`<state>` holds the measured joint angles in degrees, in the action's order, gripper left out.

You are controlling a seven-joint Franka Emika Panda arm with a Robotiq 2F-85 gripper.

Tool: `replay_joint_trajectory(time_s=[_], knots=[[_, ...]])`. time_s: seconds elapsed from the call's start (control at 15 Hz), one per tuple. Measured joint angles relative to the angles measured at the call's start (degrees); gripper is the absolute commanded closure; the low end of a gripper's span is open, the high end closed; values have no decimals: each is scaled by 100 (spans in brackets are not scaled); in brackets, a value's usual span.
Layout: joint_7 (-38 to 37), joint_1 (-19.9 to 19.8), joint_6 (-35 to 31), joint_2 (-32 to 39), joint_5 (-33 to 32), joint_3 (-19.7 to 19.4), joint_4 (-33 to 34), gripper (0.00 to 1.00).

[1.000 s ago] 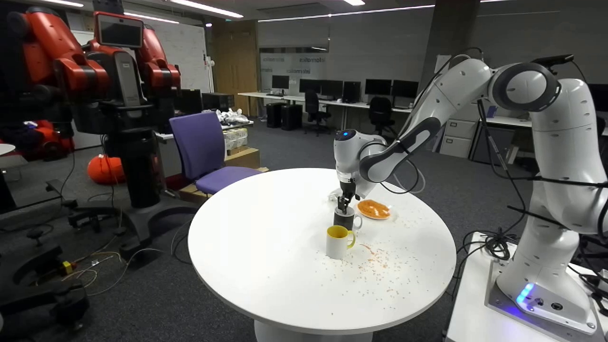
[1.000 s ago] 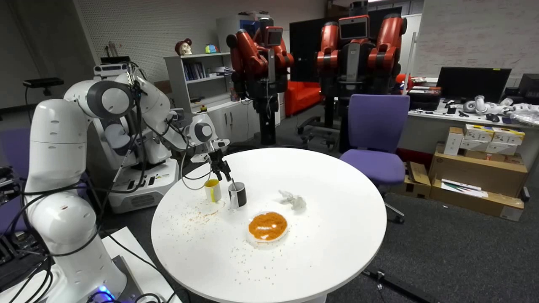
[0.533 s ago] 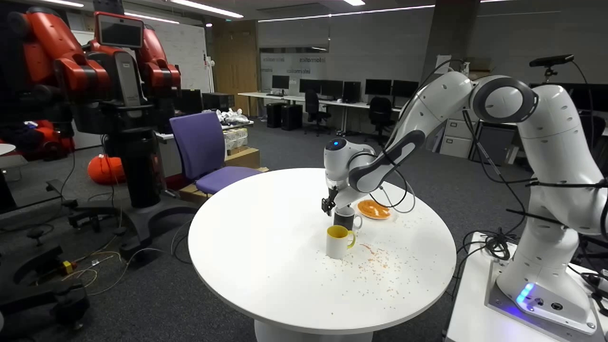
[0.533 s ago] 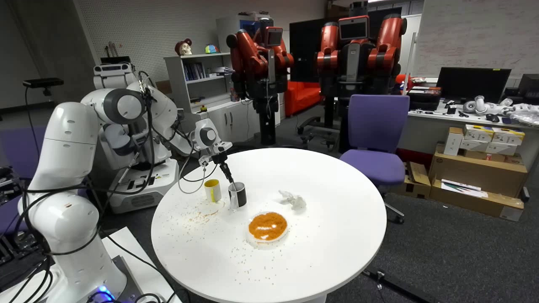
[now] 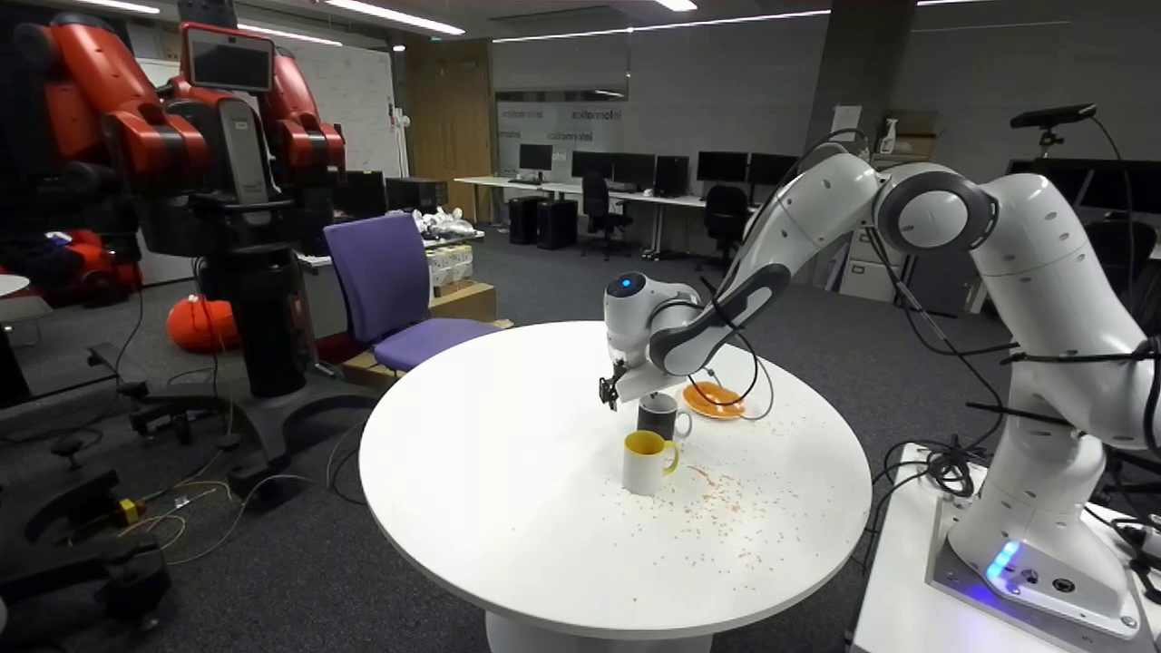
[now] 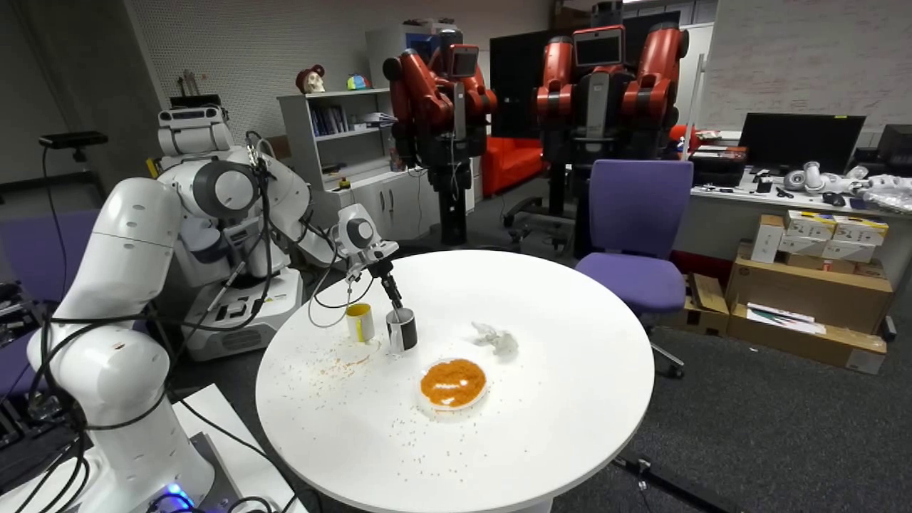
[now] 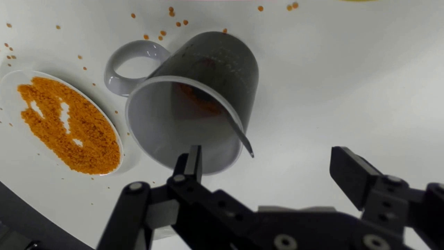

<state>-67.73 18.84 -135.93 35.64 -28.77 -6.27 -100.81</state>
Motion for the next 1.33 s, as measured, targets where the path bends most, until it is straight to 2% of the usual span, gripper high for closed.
replay_joint_trajectory(time_s=[0.4, 0.8, 0.87, 0.93, 1.33], knots=[[16, 1, 160, -13, 445, 180, 70, 0], [-253, 2, 1072, -74, 513, 106, 169, 0], [-255, 1, 1189, -74, 513, 104, 202, 7], [-255, 1, 1283, -73, 513, 105, 231, 26], [-255, 1, 1508, -40, 513, 106, 329, 73]])
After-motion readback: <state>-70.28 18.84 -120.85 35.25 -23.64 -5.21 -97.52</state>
